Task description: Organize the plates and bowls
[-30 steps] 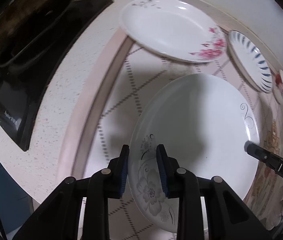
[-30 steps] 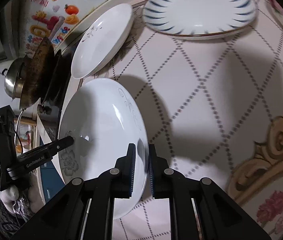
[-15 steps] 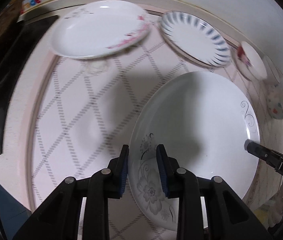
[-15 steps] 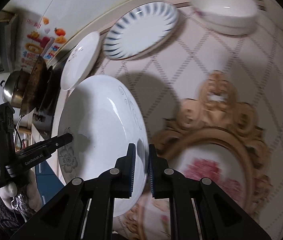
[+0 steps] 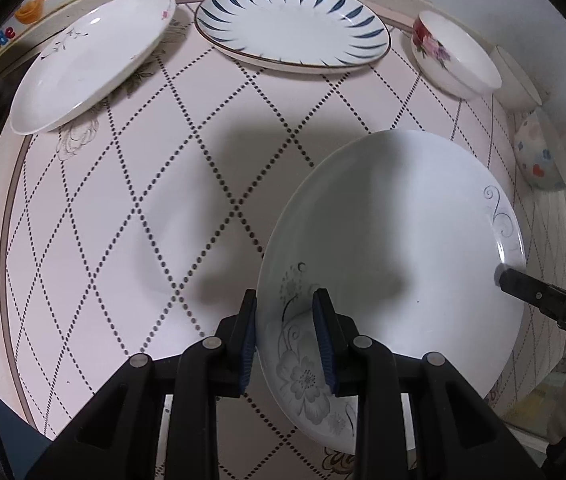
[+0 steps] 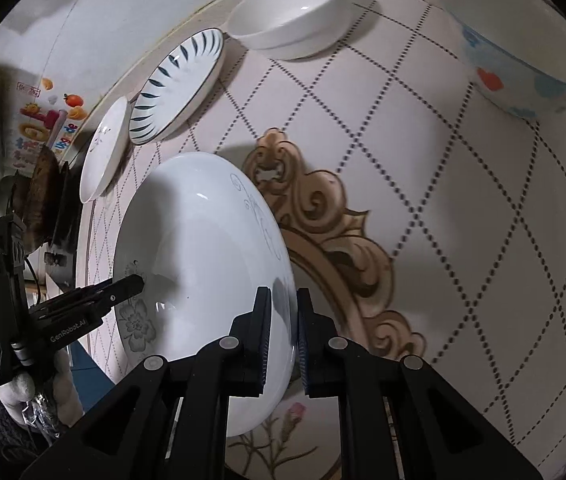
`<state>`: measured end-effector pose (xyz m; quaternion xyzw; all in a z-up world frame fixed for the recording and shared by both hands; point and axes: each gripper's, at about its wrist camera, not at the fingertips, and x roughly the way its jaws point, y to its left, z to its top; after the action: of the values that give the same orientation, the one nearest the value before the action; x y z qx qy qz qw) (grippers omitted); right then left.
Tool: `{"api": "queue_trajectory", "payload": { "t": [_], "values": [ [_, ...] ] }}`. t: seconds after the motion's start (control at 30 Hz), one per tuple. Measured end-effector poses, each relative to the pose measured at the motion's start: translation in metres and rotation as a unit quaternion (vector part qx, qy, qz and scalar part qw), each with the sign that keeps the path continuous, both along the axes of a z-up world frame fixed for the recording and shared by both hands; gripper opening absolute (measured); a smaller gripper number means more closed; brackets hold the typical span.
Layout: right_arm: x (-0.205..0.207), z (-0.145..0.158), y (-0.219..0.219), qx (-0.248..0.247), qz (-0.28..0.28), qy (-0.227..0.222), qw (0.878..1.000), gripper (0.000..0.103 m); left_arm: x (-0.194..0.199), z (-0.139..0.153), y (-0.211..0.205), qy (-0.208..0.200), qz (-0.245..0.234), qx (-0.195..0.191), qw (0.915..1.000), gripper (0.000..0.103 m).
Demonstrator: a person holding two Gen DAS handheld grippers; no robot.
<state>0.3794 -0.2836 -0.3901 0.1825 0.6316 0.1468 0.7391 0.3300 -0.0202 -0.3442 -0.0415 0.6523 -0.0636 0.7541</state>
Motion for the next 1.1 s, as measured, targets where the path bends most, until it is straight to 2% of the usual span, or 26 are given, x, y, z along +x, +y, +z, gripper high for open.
{"api": "queue_trajectory", "payload": {
  "t": [0.43,0.5,0.57,0.63,0.73,0.77,0.8,0.9,0.97,1.1],
  "values": [
    [0.000,-0.012,-0.003,0.010,0.003,0.011,1.000,0.014,0.020,-0.011,-0.019,0.008,-0.001,0.018,0.9998,0.024],
    [0.004,-0.013,-0.003,0.016,0.003,0.024,1.000,0.014,0.020,-0.002,-0.014,0.006,0.006,0.011,0.9999,0.024],
    [0.008,-0.008,-0.010,0.019,-0.003,0.048,0.999,0.014,0.023,0.019,0.002,-0.008,0.025,0.003,0.9997,0.025],
    [0.012,0.010,-0.025,0.021,-0.027,0.046,0.998,0.015,0.030,0.048,0.031,-0.033,0.055,-0.001,0.9979,0.030],
    [0.016,0.052,-0.043,0.064,-0.075,0.031,0.995,0.040,0.049,0.080,0.075,-0.070,0.090,0.006,0.9935,0.045],
    [0.019,0.070,-0.039,0.075,-0.081,0.013,0.994,0.052,0.060,0.088,0.093,-0.082,0.100,0.010,0.9916,0.051],
    [0.023,0.084,-0.030,0.081,-0.084,-0.003,0.993,0.060,0.073,0.092,0.110,-0.089,0.108,0.016,0.9900,0.052],
    [0.044,0.105,0.018,0.112,-0.068,-0.025,0.991,0.062,0.118,0.092,0.156,-0.099,0.119,0.041,0.9871,0.052],
    [0.064,0.103,0.072,0.123,-0.045,-0.030,0.991,0.062,0.149,0.085,0.179,-0.095,0.117,0.057,0.9869,0.052],
    [0.104,0.078,0.160,0.138,-0.046,-0.022,0.989,0.062,0.206,0.063,0.216,-0.072,0.104,0.074,0.9893,0.052]
  ]
}}
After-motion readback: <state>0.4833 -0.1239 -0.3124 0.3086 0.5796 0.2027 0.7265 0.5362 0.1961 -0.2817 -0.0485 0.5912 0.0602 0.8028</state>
